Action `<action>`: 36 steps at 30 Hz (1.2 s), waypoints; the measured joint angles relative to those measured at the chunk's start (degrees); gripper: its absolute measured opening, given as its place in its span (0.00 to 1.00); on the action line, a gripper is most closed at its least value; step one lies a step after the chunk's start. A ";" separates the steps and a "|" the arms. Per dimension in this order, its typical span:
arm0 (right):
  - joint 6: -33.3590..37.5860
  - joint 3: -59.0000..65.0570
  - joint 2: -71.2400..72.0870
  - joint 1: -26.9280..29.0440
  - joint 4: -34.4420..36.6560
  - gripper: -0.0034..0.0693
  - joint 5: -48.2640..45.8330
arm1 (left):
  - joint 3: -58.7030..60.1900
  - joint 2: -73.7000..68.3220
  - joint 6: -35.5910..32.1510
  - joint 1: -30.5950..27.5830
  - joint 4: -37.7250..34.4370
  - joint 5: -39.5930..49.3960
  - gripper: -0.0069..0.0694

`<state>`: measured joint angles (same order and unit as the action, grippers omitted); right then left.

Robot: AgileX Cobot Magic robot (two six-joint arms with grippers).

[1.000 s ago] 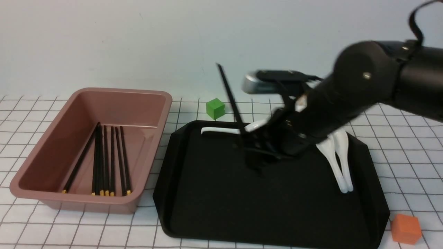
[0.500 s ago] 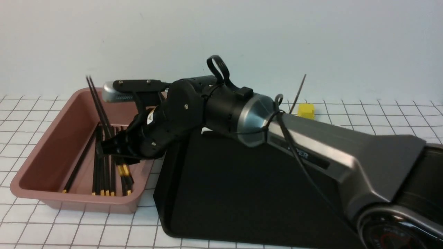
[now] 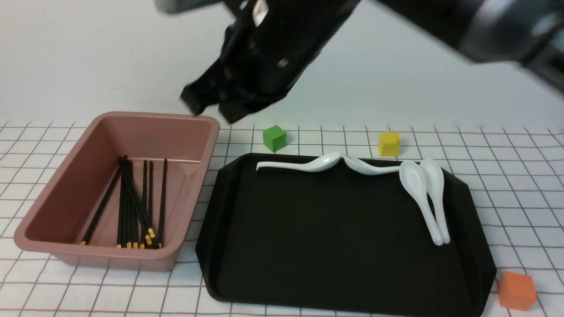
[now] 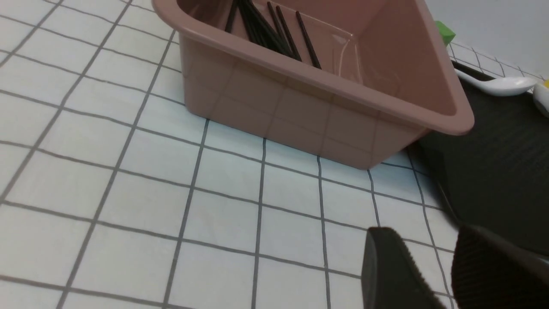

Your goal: On white black tablecloth take chopsticks from black tray and put them in box.

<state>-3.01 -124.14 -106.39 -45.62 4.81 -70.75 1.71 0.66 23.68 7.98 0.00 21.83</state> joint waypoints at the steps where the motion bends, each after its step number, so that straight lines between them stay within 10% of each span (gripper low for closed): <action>1: 0.00 3.36 3.38 -0.22 -0.34 0.03 -0.12 | 0.00 0.00 0.00 0.00 0.00 0.00 0.40; 13: -0.24 52.70 27.81 -4.25 4.65 0.03 21.23 | 0.00 0.00 0.00 0.00 0.00 0.00 0.40; 26: -0.30 58.20 29.39 -4.25 3.46 0.04 25.69 | 0.00 0.00 0.00 0.00 0.00 0.00 0.40; 36: -0.19 66.94 33.18 -3.01 -2.87 0.05 48.68 | 0.00 0.00 0.00 0.00 0.00 0.00 0.40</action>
<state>-3.21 -57.20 -73.21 -48.64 1.94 -22.07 1.71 0.66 23.68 7.98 0.00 21.83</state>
